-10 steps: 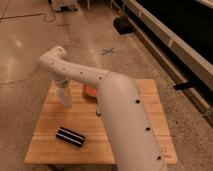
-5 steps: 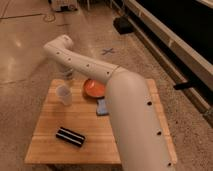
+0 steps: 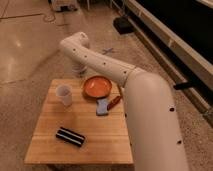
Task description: Place the ceramic cup in the ceramic bowl
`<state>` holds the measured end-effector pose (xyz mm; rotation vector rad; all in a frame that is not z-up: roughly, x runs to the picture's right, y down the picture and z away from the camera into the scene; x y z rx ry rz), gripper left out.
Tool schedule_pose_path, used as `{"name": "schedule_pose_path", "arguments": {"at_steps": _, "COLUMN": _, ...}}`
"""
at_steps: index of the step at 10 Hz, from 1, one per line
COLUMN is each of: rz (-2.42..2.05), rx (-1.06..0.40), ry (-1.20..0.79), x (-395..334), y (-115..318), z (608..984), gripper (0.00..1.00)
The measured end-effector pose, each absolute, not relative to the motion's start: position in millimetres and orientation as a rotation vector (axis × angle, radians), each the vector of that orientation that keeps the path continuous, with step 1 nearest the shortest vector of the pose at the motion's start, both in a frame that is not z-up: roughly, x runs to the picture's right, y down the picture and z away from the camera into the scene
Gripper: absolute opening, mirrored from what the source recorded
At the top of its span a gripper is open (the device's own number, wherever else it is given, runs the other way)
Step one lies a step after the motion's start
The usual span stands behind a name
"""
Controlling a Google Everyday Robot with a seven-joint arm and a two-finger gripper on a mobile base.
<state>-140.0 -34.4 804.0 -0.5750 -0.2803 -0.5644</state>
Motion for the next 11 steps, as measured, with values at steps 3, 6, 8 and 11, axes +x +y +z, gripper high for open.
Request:
{"name": "schedule_pose_path", "arguments": {"at_steps": 3, "rz": -0.598, "rx": -0.579, "ry": -0.35, "x": -165, "y": -22, "z": 811, "gripper": 0.57}}
{"name": "schedule_pose_path", "arguments": {"at_steps": 6, "rz": -0.677, "rx": -0.577, "ry": -0.434, "x": -218, "y": 1, "z": 826, "gripper": 0.8}}
{"name": "schedule_pose_path", "arguments": {"at_steps": 8, "rz": -0.718, "rx": -0.581, "ry": -0.457, "x": -232, "y": 13, "z": 838, "gripper": 0.8}}
{"name": "schedule_pose_path", "arguments": {"at_steps": 11, "rz": -0.755, "rx": -0.605, "ry": -0.454, "x": -233, "y": 28, "z": 854, "gripper": 0.8}}
